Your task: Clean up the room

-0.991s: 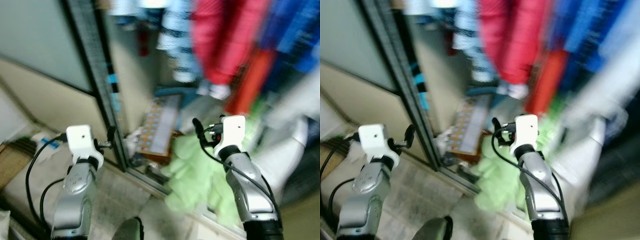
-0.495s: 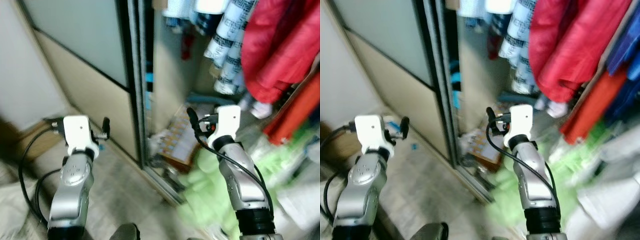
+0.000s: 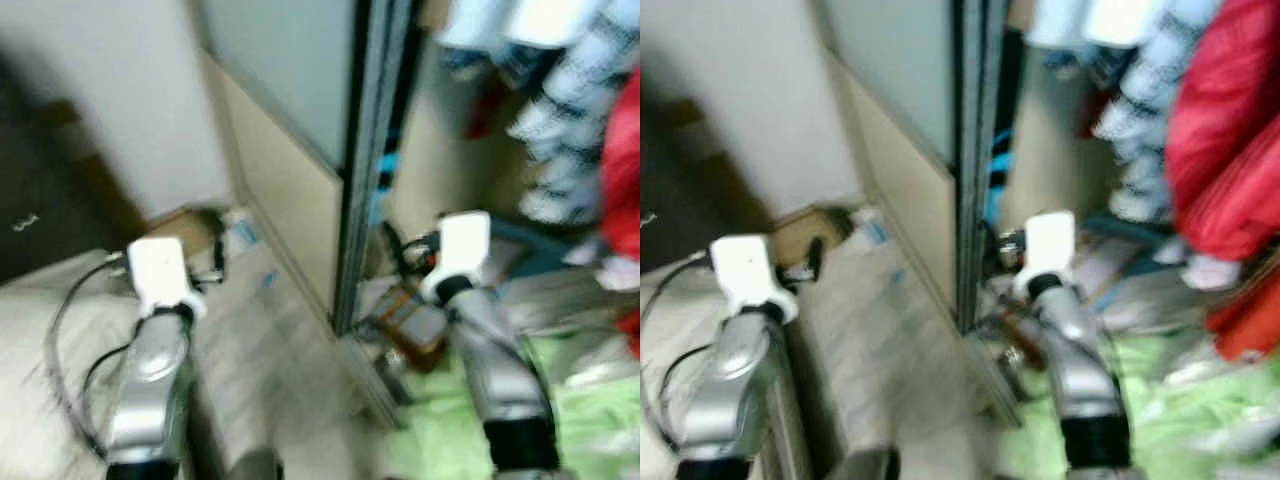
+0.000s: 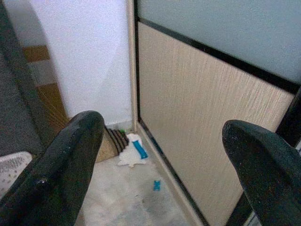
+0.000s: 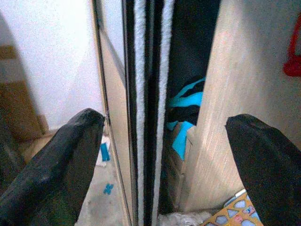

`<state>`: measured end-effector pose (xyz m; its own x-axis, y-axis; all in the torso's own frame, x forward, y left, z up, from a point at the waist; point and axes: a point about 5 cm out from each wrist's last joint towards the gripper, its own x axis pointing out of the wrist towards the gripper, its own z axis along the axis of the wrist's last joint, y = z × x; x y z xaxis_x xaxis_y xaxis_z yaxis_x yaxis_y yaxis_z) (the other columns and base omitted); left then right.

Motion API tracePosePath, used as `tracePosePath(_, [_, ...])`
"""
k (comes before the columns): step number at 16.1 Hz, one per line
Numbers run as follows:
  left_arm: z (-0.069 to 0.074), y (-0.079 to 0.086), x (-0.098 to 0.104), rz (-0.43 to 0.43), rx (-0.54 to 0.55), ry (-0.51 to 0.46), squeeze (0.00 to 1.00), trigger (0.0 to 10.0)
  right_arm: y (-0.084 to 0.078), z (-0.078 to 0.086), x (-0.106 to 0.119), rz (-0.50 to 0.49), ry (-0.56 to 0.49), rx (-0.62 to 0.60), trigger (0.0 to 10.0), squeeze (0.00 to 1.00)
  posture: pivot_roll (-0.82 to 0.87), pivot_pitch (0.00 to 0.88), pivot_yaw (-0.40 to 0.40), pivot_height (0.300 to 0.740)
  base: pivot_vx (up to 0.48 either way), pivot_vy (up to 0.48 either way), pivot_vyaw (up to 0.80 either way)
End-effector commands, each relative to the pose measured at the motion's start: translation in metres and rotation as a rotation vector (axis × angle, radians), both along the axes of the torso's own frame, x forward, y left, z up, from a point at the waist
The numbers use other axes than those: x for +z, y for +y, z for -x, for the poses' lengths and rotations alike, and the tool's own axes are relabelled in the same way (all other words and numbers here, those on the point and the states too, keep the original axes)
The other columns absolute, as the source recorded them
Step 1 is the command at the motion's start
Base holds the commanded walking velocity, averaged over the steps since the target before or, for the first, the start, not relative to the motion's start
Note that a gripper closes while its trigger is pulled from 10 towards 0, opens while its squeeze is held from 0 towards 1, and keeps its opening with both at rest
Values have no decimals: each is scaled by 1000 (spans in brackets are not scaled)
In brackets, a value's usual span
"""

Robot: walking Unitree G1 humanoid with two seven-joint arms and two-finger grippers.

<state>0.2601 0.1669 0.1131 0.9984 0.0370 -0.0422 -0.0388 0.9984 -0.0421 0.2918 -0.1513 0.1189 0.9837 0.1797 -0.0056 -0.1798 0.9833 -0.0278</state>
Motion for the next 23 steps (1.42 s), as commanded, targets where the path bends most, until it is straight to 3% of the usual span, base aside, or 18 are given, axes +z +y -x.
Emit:
tracePosePath(1, [1,7,4,-6,6,-22,0,10000,5,-1,4,-18,-13,14,10000,0,6,0,-26,740,0,0,800])
tracePosePath(2, [0,12,3,-75,68,-15,0,10000,5,-1,4,-18,-13,14,10000,0,3,0,-24,740,0,0,800])
tracePosePath(4, [-1,17,3,-102,121,-13,0,10000,5,-2,4,-15,-14,13,10000,0,1,0,-24,740,0,0,800])
tracePosePath(15, [0,9,2,-56,113,4,0,10000,6,-5,6,-11,-23,17,10000,0,1,0,-26,740,0,0,800])
tracePosePath(18, [1,9,5,-101,143,-20,0,10000,5,-6,8,-7,-28,18,10000,0,0,0,-26,740,0,0,800])
tracePosePath(23, [1,10,3,-47,129,-17,0,10000,5,-8,9,-5,-32,20,10000,0,3,0,-30,740,0,0,800])
